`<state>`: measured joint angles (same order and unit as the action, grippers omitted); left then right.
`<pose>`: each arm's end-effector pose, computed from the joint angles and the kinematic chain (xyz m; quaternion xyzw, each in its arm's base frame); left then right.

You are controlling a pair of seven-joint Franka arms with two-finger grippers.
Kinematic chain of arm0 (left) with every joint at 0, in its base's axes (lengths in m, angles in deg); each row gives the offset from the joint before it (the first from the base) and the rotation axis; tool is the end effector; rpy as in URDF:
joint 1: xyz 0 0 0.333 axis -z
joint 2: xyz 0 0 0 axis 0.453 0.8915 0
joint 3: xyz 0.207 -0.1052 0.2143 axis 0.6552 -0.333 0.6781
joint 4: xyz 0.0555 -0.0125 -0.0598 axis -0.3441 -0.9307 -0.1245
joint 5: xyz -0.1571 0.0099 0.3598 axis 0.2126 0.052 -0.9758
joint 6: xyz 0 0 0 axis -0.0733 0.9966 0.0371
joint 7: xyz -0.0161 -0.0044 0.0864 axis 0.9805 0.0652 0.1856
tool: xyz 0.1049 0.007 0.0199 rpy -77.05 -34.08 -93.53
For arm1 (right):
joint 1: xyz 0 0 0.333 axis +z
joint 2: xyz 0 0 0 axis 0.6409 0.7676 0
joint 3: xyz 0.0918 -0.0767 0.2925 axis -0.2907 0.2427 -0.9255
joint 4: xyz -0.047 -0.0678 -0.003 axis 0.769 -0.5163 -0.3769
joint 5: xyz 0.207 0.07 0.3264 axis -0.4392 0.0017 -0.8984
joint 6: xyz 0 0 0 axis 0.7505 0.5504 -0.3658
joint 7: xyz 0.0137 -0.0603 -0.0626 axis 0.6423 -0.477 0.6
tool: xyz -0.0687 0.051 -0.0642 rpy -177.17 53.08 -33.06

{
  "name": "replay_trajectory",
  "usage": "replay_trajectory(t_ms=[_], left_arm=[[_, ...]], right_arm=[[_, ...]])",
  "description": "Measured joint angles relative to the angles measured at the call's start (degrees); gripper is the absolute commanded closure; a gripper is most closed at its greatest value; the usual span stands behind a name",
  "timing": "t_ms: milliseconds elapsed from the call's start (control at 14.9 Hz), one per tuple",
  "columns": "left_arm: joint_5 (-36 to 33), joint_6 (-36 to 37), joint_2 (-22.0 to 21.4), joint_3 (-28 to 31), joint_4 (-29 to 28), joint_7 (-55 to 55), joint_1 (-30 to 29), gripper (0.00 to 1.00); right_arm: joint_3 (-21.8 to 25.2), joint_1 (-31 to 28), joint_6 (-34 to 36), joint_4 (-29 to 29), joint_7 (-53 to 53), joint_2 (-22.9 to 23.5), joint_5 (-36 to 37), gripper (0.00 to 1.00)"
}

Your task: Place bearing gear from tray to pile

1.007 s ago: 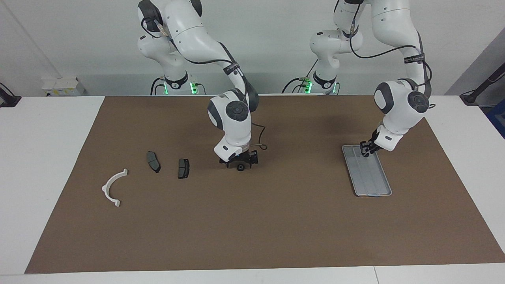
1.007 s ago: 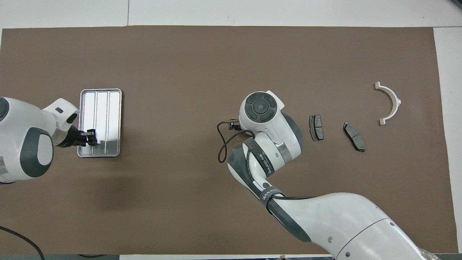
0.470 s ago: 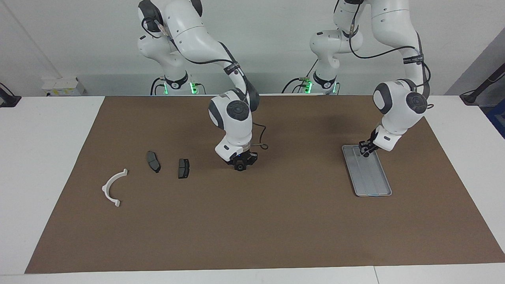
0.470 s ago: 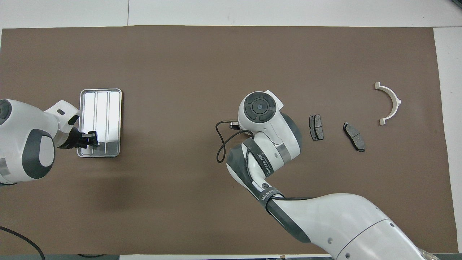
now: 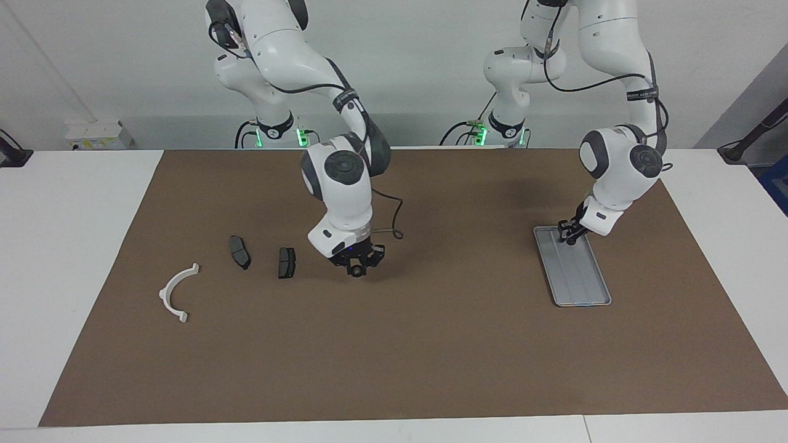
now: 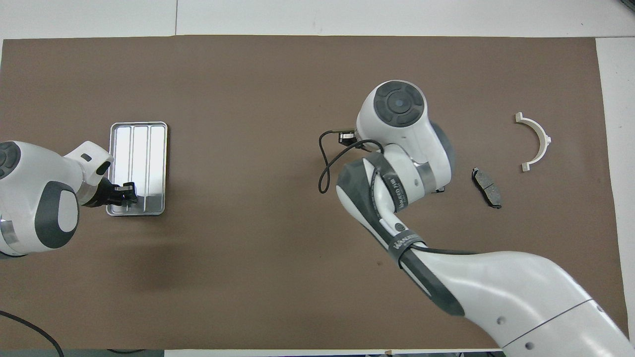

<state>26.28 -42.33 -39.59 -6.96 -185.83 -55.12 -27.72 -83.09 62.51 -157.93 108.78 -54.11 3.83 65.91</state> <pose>0.5255 0.0322 0.3000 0.9971 0.0571 -0.0490 0.0060 0.6392 0.2500 0.3704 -0.9988 0.0226 -0.0439 0.0014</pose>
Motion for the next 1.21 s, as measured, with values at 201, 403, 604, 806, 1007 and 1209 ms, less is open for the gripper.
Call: replay_trajectory(t_ms=[201,403,604,806,1007,1209], left_arm=[[0.0,-0.1,0.0,0.0,-0.2,0.0,0.0,0.64],[0.0,-0.1,0.0,0.0,-0.2,0.0,0.0,0.87],[0.0,-0.1,-0.1,-0.1,-0.2,0.0,0.0,0.9],[0.0,-0.2,0.0,-0.2,0.2,-0.2,0.0,0.9],[0.0,0.3,0.0,-0.8,3.0,-4.6,0.5,0.9],[0.0,4.7,0.1,-1.3,7.8,-12.9,4.4,0.9]], right_arm=[[0.2,-9.8,0.7,-1.8,16.1,-1.2,-0.1,1.0],[0.0,-20.0,0.7,-2.0,31.3,-1.0,-0.3,1.0],[-0.1,-24.4,0.8,-1.0,36.6,-0.1,-0.3,1.0],[-0.1,-25.5,-1.3,1.8,37.7,1.9,-0.3,1.0],[-0.4,-25.4,-4.7,4.7,37.7,3.3,-0.3,1.0],[-0.4,-25.4,-5.4,5.9,37.7,3.4,-0.3,1.0]])
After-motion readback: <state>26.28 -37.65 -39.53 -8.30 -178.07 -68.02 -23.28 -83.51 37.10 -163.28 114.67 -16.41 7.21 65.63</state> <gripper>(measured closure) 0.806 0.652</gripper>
